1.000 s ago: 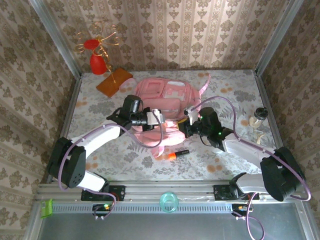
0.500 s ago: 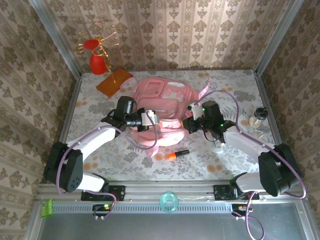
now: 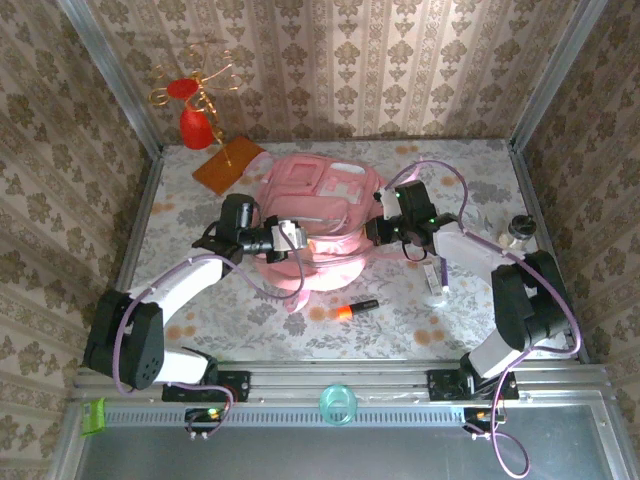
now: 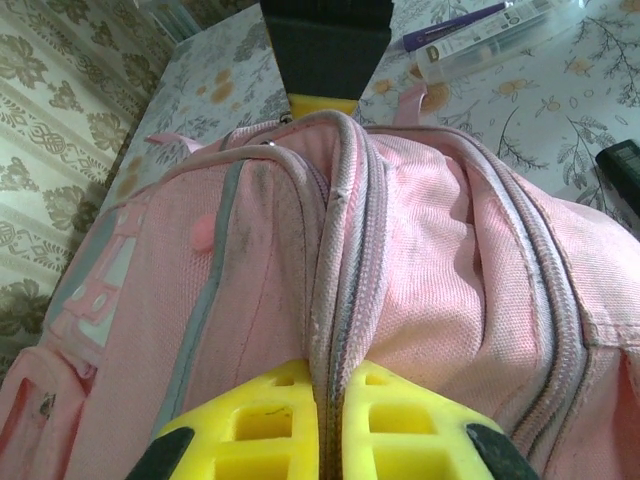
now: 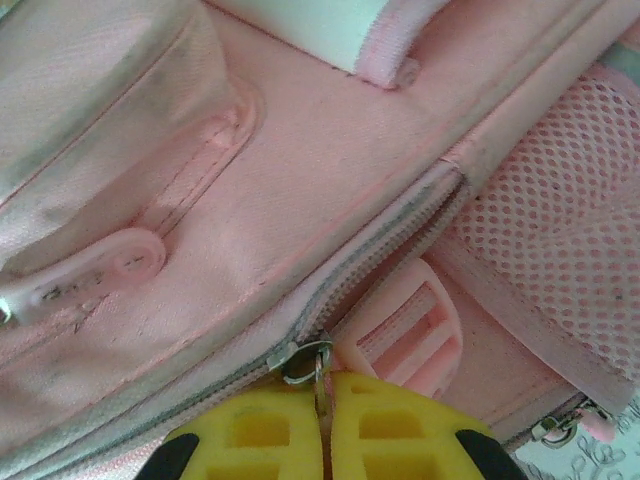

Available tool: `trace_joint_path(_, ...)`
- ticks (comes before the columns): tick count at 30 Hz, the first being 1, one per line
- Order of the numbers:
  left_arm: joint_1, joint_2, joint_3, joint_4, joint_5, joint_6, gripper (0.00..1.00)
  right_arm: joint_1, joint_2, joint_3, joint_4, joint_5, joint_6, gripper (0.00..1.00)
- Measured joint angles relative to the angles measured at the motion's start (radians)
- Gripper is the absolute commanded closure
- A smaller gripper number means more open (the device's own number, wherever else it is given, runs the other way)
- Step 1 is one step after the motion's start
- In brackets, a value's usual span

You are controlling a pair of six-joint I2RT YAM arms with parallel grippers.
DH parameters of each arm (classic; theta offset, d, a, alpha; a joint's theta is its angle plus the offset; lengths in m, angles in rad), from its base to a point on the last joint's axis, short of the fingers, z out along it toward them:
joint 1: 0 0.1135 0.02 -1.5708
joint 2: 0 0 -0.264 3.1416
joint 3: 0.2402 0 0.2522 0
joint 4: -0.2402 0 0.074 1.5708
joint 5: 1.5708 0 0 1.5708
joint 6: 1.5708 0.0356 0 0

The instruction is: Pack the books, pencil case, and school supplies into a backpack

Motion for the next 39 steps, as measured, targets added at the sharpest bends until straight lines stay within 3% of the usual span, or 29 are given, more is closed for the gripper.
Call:
trace_joint_path(4,0.007,0.0,-0.002,-0.001,0.002,0.014,1.0,-0.004,0.035,0.023,0.002,-0.022,0.024,0.95)
trace_joint_path(12,0.01,0.003,-0.002,0.01,-0.002,-0.018,1.0,-0.036,0.0,-0.003,0.023,-0.049,0.042,0.71)
trace_joint_path(16,-0.008,0.033,0.006,0.023,-0.023,-0.066,1.0,-0.064,-0.105,-0.052,-0.016,0.03,0.061,0.59)
trace_joint_path(24,-0.109,0.114,0.055,0.045,-0.102,-0.129,0.96,-0.062,-0.304,-0.145,-0.114,0.212,0.103,0.47)
trace_joint_path(26,-0.123,0.118,0.055,0.034,-0.119,-0.129,0.88,-0.061,-0.305,-0.149,-0.117,0.21,0.105,0.44)
trace_joint_path(31,-0.128,0.106,0.035,0.021,-0.137,-0.154,0.43,-0.002,-0.283,-0.149,-0.043,0.141,0.057,0.41)
trace_joint_path(33,-0.129,0.081,0.007,0.027,-0.131,-0.206,0.3,0.036,-0.249,-0.138,-0.002,0.12,-0.003,0.41)
trace_joint_path(36,-0.128,0.006,-0.049,0.084,-0.105,-0.327,0.18,0.059,-0.179,-0.106,0.049,0.079,-0.112,0.39)
trace_joint_path(39,-0.121,-0.069,-0.09,0.181,-0.116,-0.492,0.15,0.048,-0.114,-0.072,0.081,0.043,-0.239,0.4)
